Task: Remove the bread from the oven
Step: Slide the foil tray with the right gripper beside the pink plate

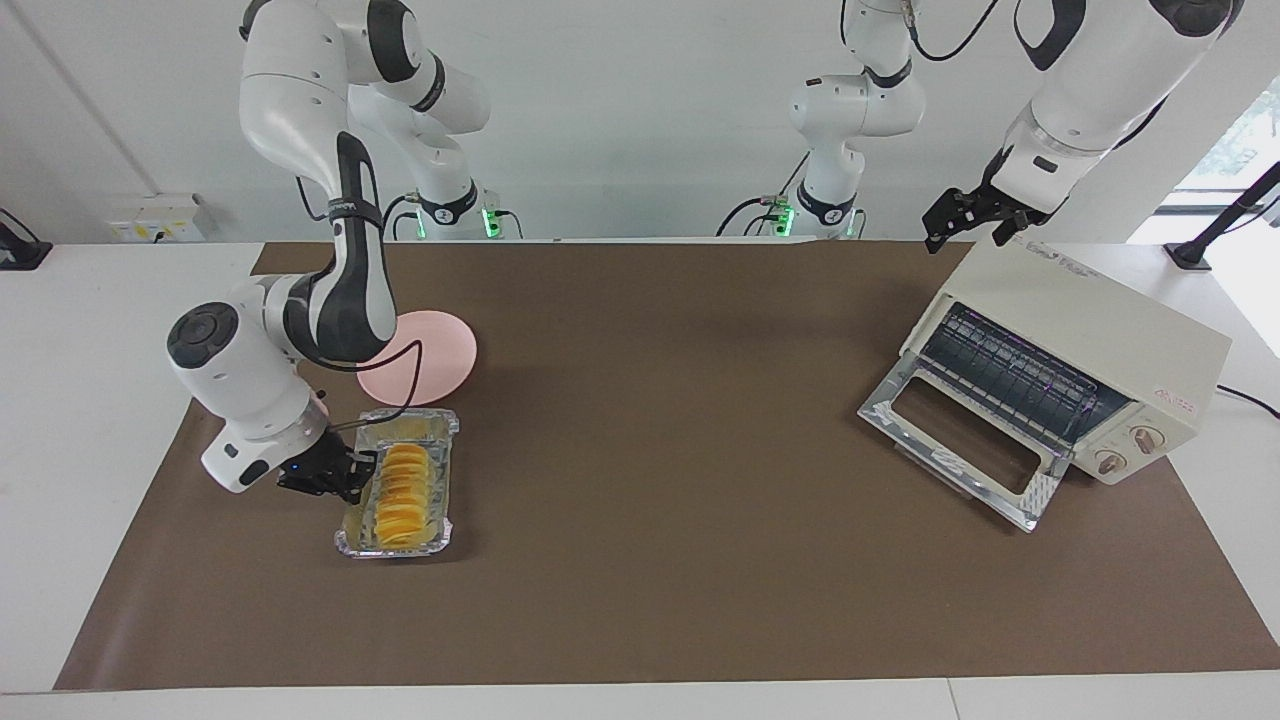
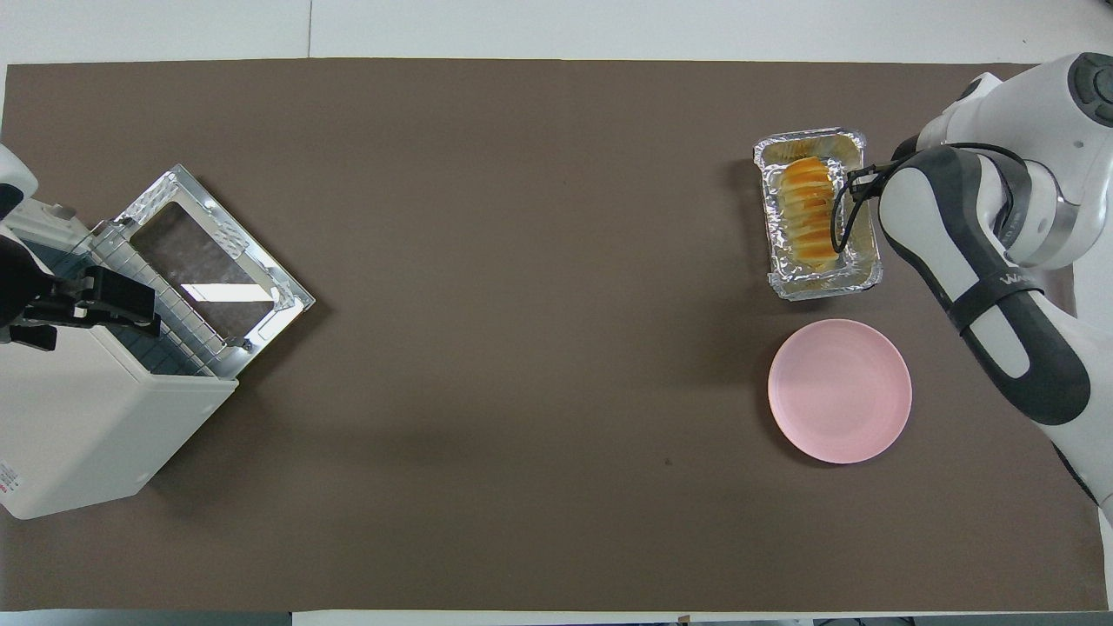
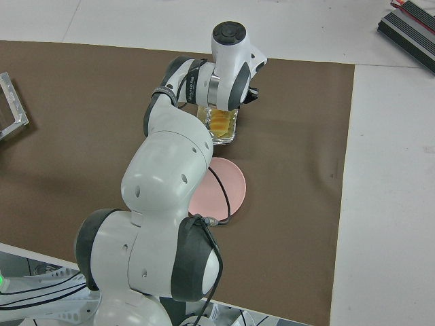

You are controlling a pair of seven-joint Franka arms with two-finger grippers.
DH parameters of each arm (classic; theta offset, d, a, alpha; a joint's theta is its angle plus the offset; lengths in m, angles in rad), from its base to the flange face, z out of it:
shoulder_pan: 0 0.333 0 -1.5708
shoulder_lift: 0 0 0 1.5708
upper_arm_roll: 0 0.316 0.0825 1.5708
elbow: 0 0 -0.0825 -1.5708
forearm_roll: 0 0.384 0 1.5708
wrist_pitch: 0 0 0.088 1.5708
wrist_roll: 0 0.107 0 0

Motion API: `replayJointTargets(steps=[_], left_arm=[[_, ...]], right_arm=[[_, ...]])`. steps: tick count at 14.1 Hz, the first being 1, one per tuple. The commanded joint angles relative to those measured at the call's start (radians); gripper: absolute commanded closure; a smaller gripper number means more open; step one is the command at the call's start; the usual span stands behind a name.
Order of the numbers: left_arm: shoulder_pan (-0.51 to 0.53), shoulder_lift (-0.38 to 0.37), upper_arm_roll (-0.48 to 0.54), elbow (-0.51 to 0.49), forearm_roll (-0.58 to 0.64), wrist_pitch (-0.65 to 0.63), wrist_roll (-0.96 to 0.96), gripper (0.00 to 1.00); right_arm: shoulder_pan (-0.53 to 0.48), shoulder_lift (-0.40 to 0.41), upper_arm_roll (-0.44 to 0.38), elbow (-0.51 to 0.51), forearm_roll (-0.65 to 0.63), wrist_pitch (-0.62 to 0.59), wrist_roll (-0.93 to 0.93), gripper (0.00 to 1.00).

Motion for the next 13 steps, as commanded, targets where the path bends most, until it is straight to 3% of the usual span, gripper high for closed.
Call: replayJointTargets(steps=[1,9,10,11,13], left_arm=[[0.009,-0.016,-0.002,-0.009,-0.007,-0.01,0.008,0.0],[0.009,-0.016,-0.002,-0.009,-0.007,-0.01,0.007,0.0],[0.009,-0.016,-0.002,-0.009,-0.007,-0.01,0.007,0.0],[0.009,-0.016,-0.002,-0.009,-0.009,-0.01,0.007,0.0],[0.009,-0.016,-0.002,-0.009,-0.009,-0.01,0.008,0.0]], right_arm=[[0.0,0.057,0.011,0.11,0.074,-0.031,-0.02,1.0],[0.006,0.056,0.009,0.015,0.084,0.092,-0.043,1.0],[0.006,0.053,0.009,0.01,0.082,0.092,-0.043,0.37],[0.006,0.05,0.009,0.004,0.076,0.089,-0.046,0.0],[0.005,0.045,0.008,0.013,0.061,0.028,-0.046,0.0]])
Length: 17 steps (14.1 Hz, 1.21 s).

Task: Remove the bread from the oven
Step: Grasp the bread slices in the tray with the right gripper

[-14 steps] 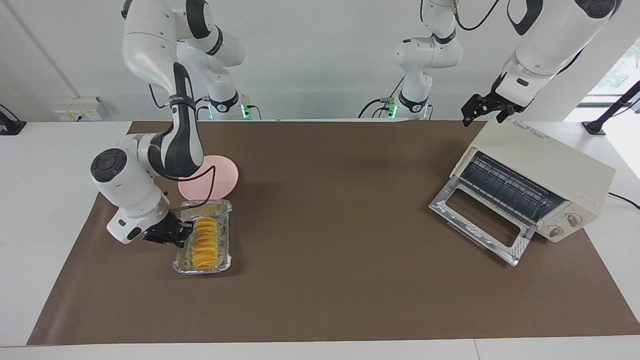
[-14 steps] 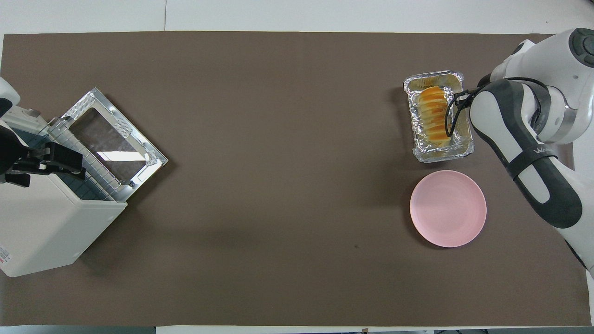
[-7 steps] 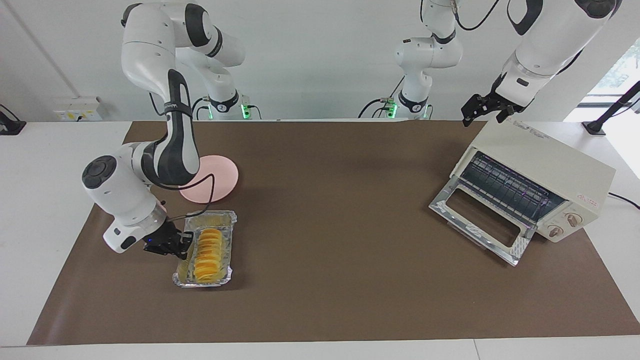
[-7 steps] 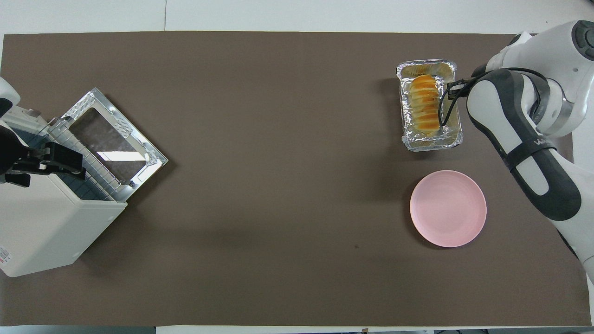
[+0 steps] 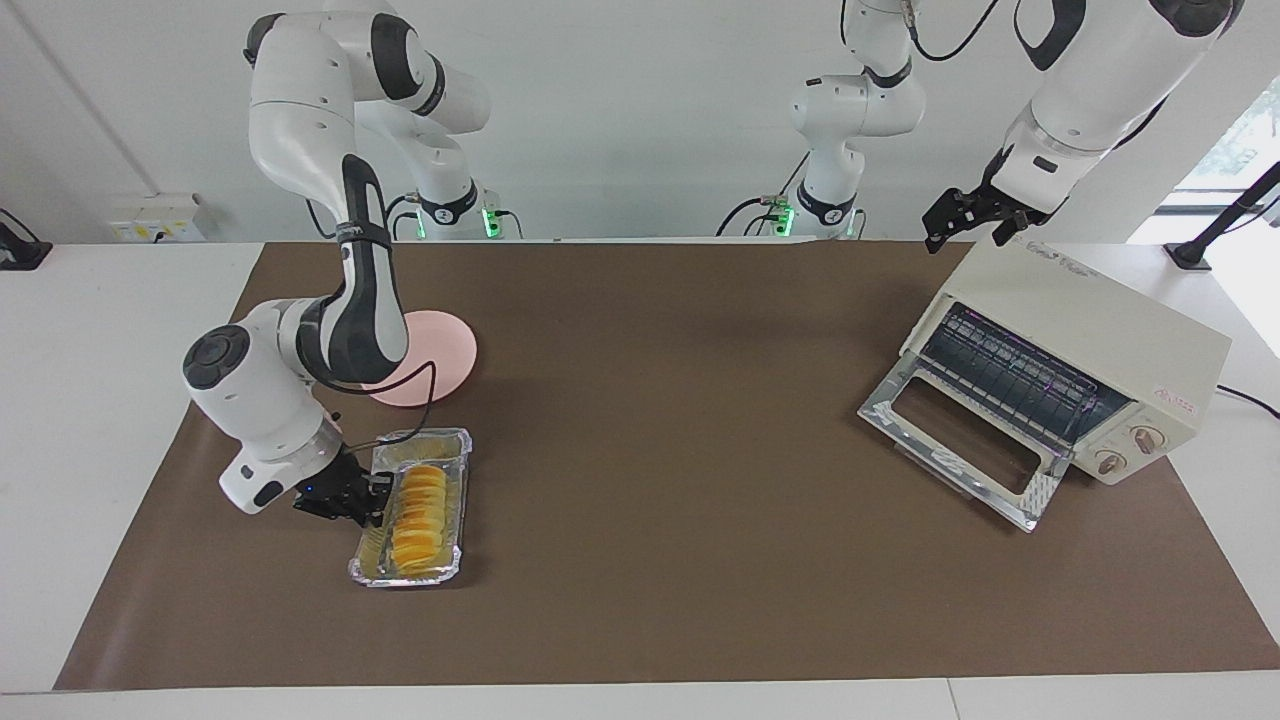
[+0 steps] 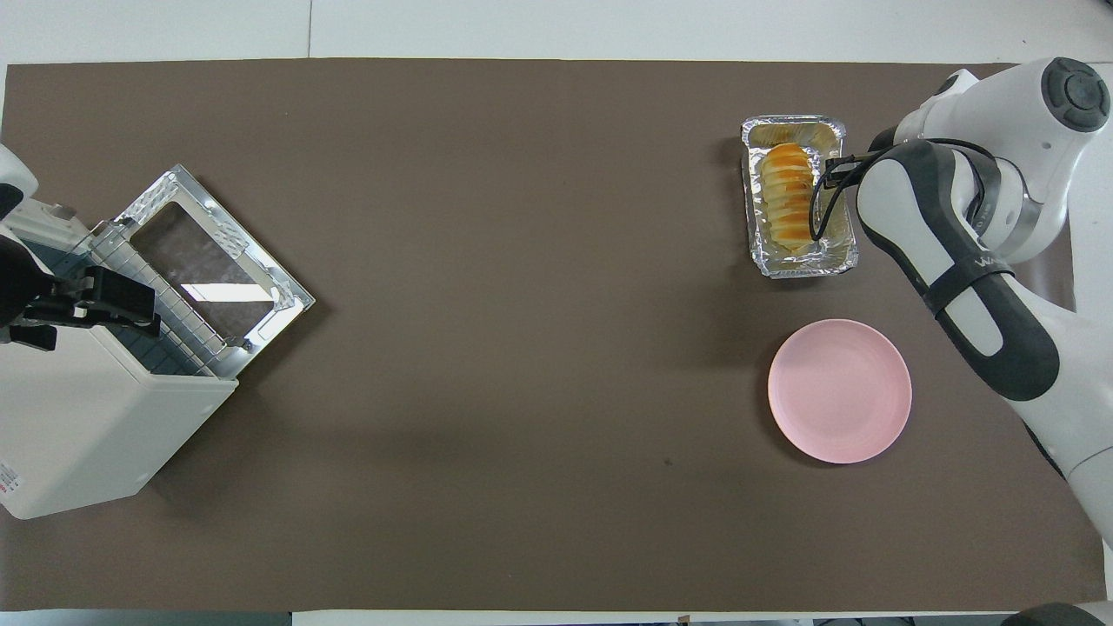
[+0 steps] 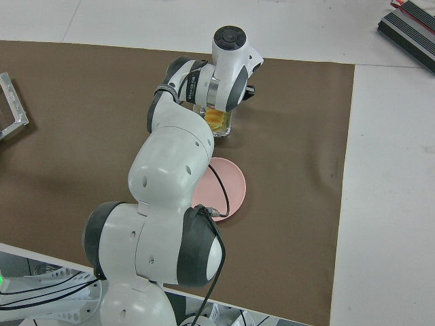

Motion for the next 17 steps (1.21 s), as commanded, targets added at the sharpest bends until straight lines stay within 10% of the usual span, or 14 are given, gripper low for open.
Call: replayJointTargets(steps=[1,6,17], left_arm=[[0.009,-0.016,-0.002,-0.009,-0.007,-0.01,0.008,0.0],[0.009,-0.016,-0.002,-0.009,-0.007,-0.01,0.008,0.0],[0.009,-0.016,-0.002,-0.009,-0.007,-0.01,0.008,0.0]], right_arm=[[-0.002,-0.023,-0.003,-0.005,-0.026,-0.077,-0.034,0.0],[0.055,-0.025,-0.006,0.094,-0.152,-0.218,0.033,0.0],[0.143,0.0,-0.009,0.029,-0.278,-0.097,0.23,0.0]])
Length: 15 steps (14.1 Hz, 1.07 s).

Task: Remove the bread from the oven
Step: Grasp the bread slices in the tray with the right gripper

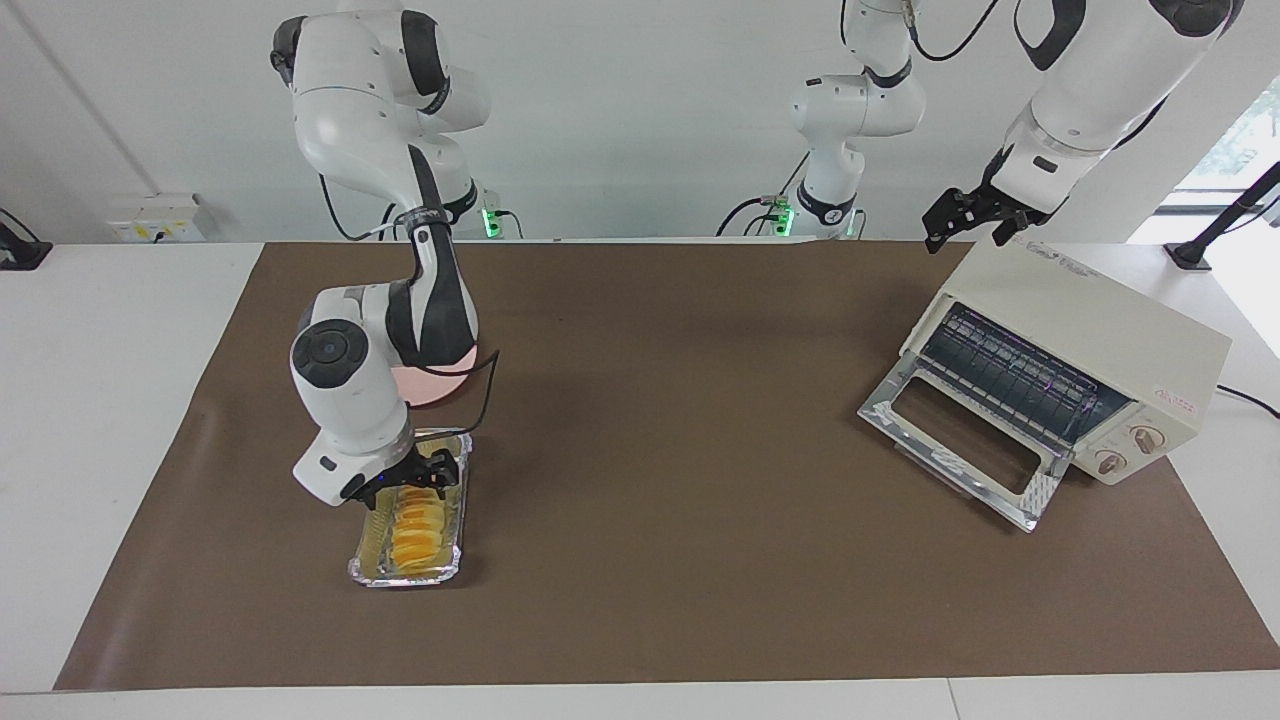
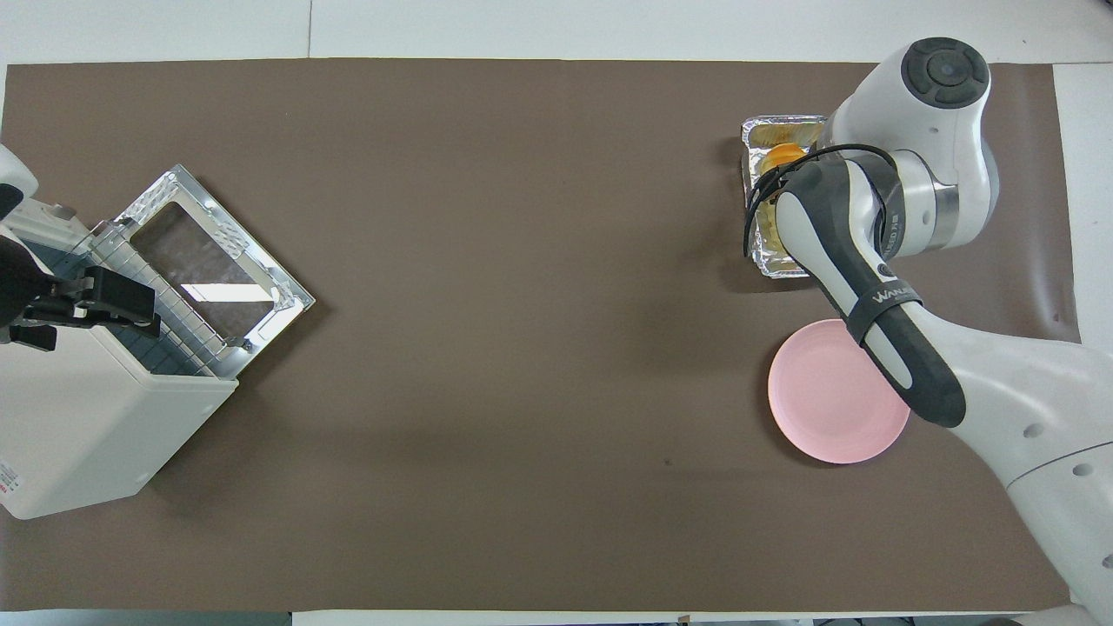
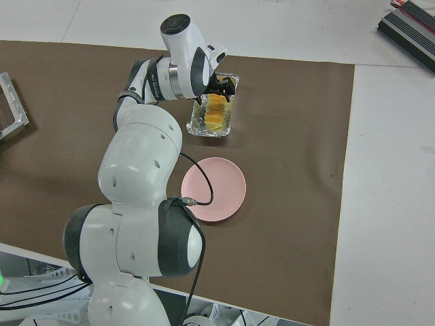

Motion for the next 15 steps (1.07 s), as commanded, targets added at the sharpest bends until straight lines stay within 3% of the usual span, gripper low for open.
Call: replayJointTargets(steps=[1,6,9,10,11,14,15], left_arm=[[0.009,-0.016,-0.002,-0.009,-0.007,-0.01,0.009,0.0],[0.009,-0.016,-0.002,-0.009,-0.007,-0.01,0.008,0.0],[0.009,-0.016,-0.002,-0.009,-0.007,-0.01,0.008,0.0],[0.009,-0.016,-0.002,-0.009,-0.007,-0.01,0.008,0.0],[0.009,-0.016,-0.002,-0.009,-0.007,-0.01,0.008,0.0],[0.009,-0.016,-0.002,-0.009,-0.007,-0.01,0.008,0.0],[0.009,-0.016,-0.002,-0.009,-0.007,-0.01,0.008,0.0]], right_arm=[[0.001,-0.004,0.001,-0.029,-0.021,0.038,0.026,0.0],[-0.002,-0.007,0.002,-0.08,-0.006,0.127,0.028,0.0],[-0.01,-0.009,0.004,-0.088,0.025,0.149,0.025,0.04],[-0.012,-0.009,0.004,-0.089,0.031,0.15,0.023,0.1],[-0.012,-0.01,0.005,-0.089,0.031,0.15,0.023,0.25],[-0.01,-0.01,0.004,-0.097,0.085,0.164,0.022,1.0],[-0.012,-0.012,0.004,-0.103,0.085,0.173,0.022,1.0]])
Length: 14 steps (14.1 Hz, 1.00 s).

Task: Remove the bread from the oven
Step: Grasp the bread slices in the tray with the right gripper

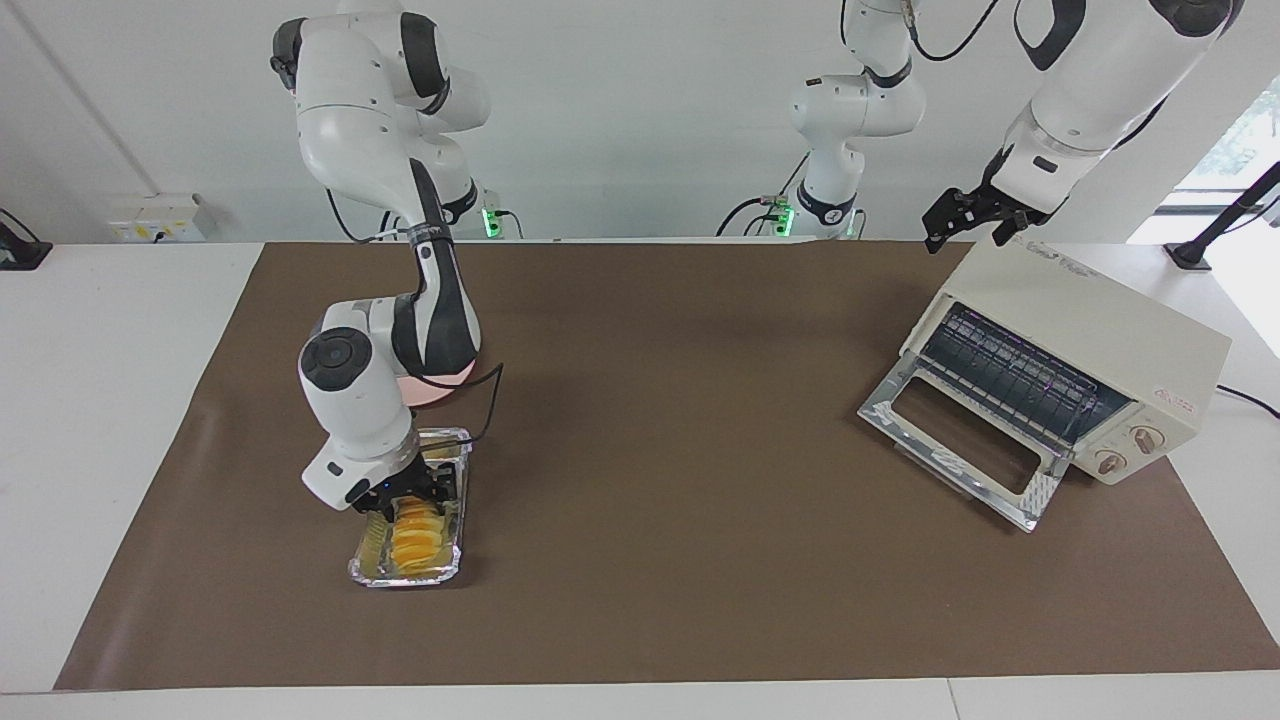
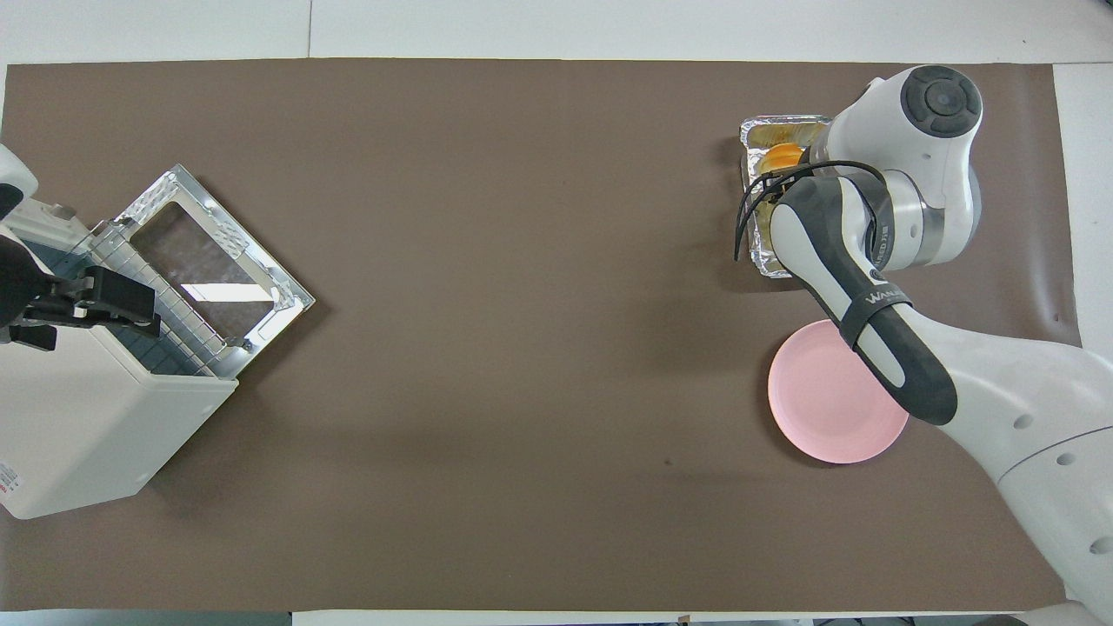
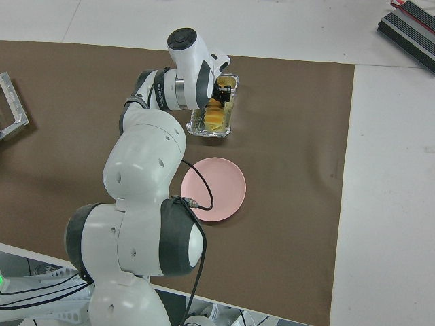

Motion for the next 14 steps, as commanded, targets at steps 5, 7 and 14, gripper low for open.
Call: replayJointTargets(steps=[5,7,14], left_arm=[[0.009,-0.016,-0.002,-0.009,-0.007,-0.01,0.007,0.0],[0.009,-0.016,-0.002,-0.009,-0.007,-0.01,0.008,0.0],[0.009,-0.016,-0.002,-0.009,-0.007,-0.01,0.007,0.0]], right_arm=[[-0.007,-0.016,0.003,-0.038,0.02,0.021,-0.021,1.0],[-0.009,-0.018,0.003,-0.025,0.019,-0.002,-0.02,1.0],[-0.007,-0.084,0.002,0.042,0.01,-0.214,-0.021,1.0]])
